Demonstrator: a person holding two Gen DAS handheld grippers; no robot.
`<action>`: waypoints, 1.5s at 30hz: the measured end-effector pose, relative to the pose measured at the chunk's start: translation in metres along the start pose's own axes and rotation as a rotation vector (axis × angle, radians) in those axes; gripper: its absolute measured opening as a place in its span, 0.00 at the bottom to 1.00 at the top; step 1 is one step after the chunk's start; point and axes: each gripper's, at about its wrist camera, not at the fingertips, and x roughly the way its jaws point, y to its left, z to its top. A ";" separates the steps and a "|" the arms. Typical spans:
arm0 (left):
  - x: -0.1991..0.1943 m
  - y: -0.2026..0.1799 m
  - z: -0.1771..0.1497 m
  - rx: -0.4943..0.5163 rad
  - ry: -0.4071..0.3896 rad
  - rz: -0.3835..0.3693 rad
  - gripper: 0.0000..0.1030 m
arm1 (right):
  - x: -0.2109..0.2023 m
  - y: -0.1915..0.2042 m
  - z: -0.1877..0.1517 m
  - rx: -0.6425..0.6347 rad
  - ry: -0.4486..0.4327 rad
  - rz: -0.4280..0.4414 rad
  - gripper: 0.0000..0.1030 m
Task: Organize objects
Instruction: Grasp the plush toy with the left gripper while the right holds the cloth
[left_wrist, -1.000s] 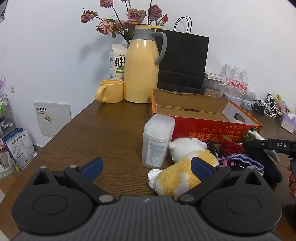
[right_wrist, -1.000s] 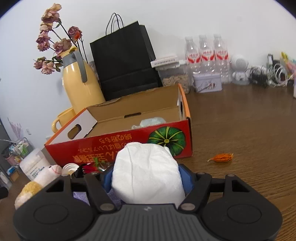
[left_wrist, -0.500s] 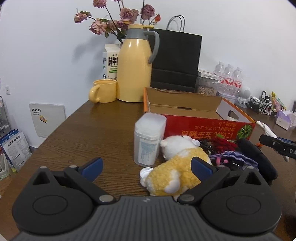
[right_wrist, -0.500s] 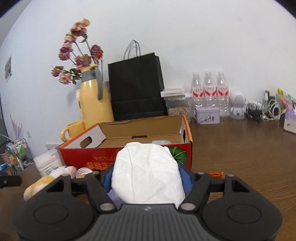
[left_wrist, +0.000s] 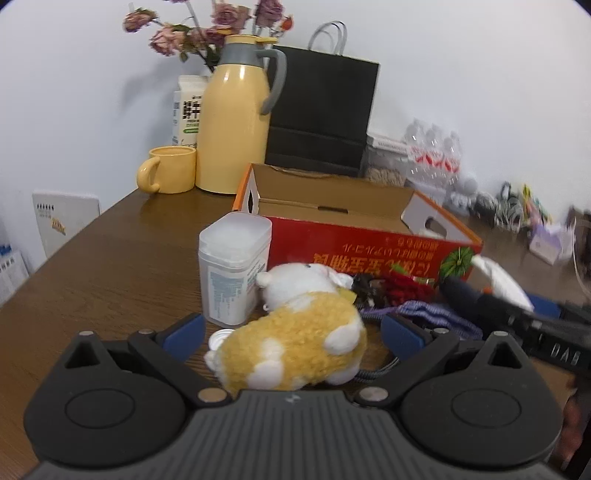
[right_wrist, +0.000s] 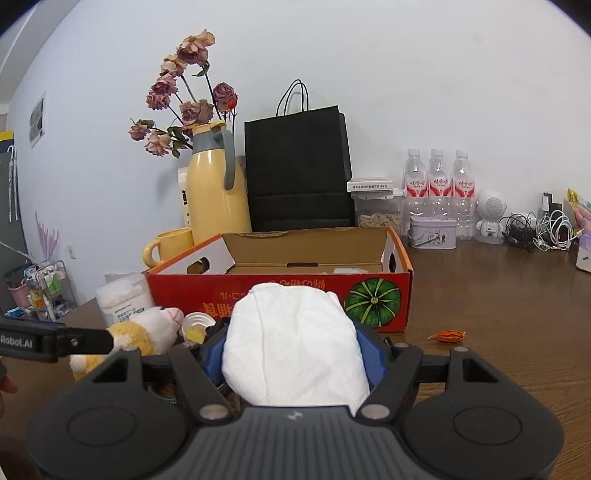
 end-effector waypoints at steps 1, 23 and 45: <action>0.000 -0.001 -0.001 -0.021 -0.010 0.008 1.00 | 0.000 0.000 -0.001 0.001 0.001 0.000 0.67; 0.028 -0.002 -0.013 -0.171 0.020 0.125 1.00 | 0.004 -0.001 -0.006 0.002 0.004 0.019 0.67; 0.032 0.003 -0.013 -0.201 0.019 0.107 0.92 | 0.005 -0.001 -0.008 0.006 0.006 0.008 0.67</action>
